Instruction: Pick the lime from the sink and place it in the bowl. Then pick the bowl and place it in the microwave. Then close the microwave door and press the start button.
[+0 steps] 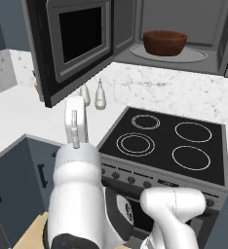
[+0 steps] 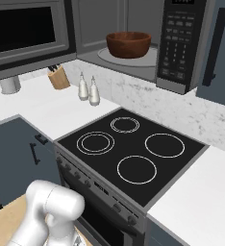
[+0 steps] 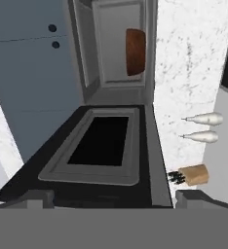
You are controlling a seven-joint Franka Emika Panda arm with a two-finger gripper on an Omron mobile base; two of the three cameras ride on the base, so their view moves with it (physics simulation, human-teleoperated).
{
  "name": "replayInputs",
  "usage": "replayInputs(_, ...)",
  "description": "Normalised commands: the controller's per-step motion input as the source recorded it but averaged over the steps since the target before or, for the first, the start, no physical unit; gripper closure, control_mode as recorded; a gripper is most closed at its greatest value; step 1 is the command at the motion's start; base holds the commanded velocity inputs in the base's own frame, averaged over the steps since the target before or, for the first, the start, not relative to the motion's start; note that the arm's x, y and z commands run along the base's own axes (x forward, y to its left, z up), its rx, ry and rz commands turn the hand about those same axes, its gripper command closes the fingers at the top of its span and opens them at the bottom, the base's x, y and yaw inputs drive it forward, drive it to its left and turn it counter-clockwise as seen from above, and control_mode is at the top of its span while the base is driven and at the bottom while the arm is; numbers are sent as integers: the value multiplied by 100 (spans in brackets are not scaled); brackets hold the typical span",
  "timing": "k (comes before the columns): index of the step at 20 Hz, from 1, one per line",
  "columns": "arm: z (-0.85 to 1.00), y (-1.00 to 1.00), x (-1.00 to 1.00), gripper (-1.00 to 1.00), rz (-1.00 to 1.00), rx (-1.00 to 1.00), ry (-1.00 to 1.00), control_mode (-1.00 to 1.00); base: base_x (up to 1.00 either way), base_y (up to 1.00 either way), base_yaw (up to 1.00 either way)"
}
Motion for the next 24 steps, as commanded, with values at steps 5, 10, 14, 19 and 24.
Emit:
replayInputs(5, -42, 79, 38, -100, -18, 1, -7, -100, 0, 0, 0)
replayInputs(10, -37, 78, 59, -100, -17, 0, -2, -100, 0, 0, 0)
replayInputs(14, -42, 56, 80, -100, -10, 0, 0, -100, 0, 0, 0)
replayInputs(19, -35, 82, 60, -100, -8, 0, -6, -100, 0, 0, 0)
replayInputs(24, -20, 49, 61, -100, -1, 0, -7, -100, 0, 0, 0)
